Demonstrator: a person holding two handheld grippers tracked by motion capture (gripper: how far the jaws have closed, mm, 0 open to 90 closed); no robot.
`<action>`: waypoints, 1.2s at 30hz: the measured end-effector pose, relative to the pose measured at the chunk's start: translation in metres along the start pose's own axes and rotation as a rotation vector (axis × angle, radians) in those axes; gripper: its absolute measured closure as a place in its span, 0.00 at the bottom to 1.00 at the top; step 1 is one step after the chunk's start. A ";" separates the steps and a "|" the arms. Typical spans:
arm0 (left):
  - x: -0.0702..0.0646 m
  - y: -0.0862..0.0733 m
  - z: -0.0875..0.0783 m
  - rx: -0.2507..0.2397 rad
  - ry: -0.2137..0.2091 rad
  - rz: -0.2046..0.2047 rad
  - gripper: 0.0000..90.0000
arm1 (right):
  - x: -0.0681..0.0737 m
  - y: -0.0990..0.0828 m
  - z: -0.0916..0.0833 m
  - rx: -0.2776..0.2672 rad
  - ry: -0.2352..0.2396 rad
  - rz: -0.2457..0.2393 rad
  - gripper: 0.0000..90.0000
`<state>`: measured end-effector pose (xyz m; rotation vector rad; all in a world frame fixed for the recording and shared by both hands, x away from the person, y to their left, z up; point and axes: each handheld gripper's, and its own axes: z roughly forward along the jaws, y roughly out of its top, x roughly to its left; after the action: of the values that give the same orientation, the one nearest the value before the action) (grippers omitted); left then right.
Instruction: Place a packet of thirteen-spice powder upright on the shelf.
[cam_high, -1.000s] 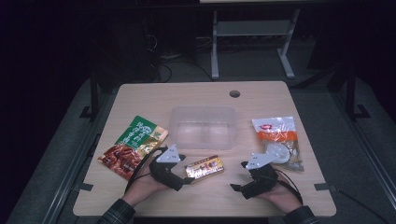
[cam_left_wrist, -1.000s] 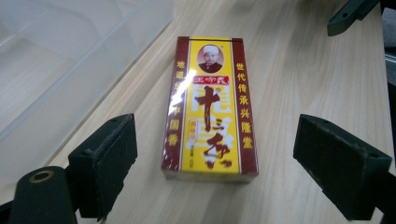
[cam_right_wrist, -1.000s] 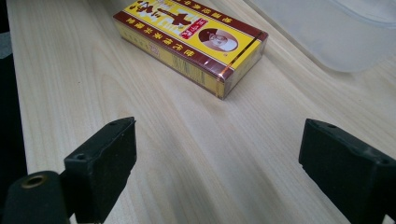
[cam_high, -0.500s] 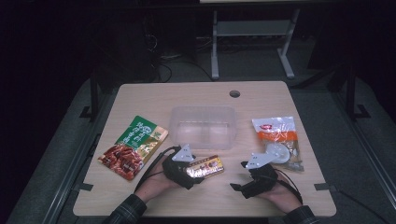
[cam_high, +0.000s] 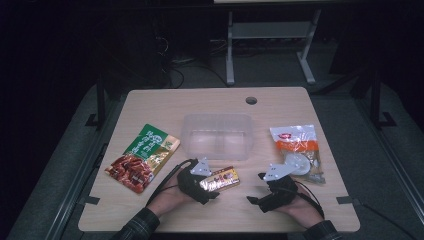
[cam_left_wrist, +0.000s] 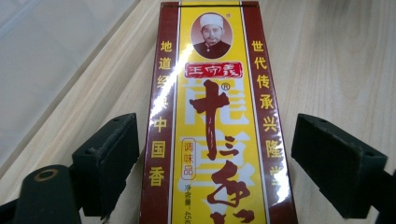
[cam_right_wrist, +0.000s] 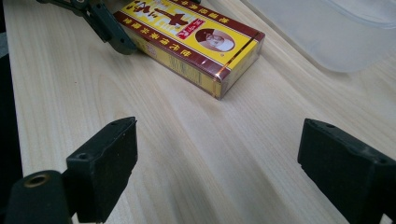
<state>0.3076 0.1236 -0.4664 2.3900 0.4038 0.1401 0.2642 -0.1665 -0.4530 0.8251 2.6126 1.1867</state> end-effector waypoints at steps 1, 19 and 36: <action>0.000 0.000 0.000 -0.003 -0.002 -0.007 0.17 | 0.000 0.000 0.000 0.000 0.000 0.000 0.13; 0.001 -0.005 -0.003 -0.005 0.002 -0.010 0.34 | -0.001 0.000 -0.001 -0.006 -0.001 0.003 0.13; 0.009 -0.004 -0.014 -0.034 -0.054 -0.046 0.35 | -0.001 0.000 -0.002 -0.010 0.007 -0.003 0.13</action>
<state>0.3122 0.1378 -0.4589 2.3437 0.4278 0.0605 0.2644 -0.1685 -0.4515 0.8167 2.6103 1.2040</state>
